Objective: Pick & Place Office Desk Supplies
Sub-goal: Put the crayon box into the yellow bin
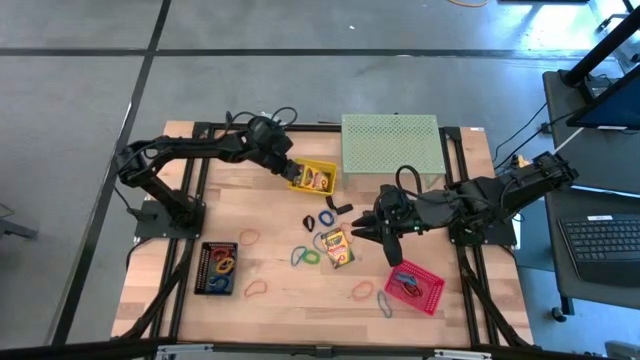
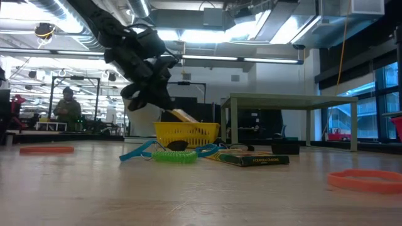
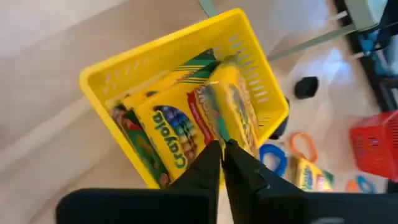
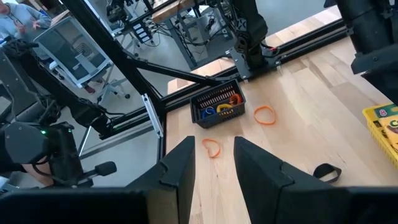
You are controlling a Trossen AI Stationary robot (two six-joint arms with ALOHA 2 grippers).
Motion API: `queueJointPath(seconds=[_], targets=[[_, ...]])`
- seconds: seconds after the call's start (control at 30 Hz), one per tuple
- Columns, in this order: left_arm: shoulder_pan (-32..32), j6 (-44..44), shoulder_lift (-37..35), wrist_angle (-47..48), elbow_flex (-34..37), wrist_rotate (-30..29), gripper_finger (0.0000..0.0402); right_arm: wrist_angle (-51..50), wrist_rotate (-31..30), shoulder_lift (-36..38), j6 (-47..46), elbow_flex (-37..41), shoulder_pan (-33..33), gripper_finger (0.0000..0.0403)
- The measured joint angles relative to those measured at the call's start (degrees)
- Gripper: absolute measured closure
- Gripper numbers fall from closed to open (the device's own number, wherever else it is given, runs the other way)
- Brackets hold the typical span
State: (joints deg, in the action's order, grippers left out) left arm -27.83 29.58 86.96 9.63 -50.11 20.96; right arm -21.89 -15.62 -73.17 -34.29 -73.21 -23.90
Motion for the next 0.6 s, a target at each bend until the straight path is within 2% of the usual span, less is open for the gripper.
queueJointPath(seconds=[0.4,0.47,0.6], targets=[[-0.66,-3.22,0.0,-0.65,0.0,0.65,0.0257,-0.02,0.0,0.0,-1.24,0.0,0.0,0.0291],[-1.09,-3.15,0.0,-0.84,-0.17,4.47,0.0248,-0.02,0.0,0.0,-1.24,0.0,0.0,0.0291],[0.2,0.37,0.02,-0.88,-2.16,17.74,0.0243,-0.04,0.0,0.0,-1.24,0.0,0.0,0.0291]])
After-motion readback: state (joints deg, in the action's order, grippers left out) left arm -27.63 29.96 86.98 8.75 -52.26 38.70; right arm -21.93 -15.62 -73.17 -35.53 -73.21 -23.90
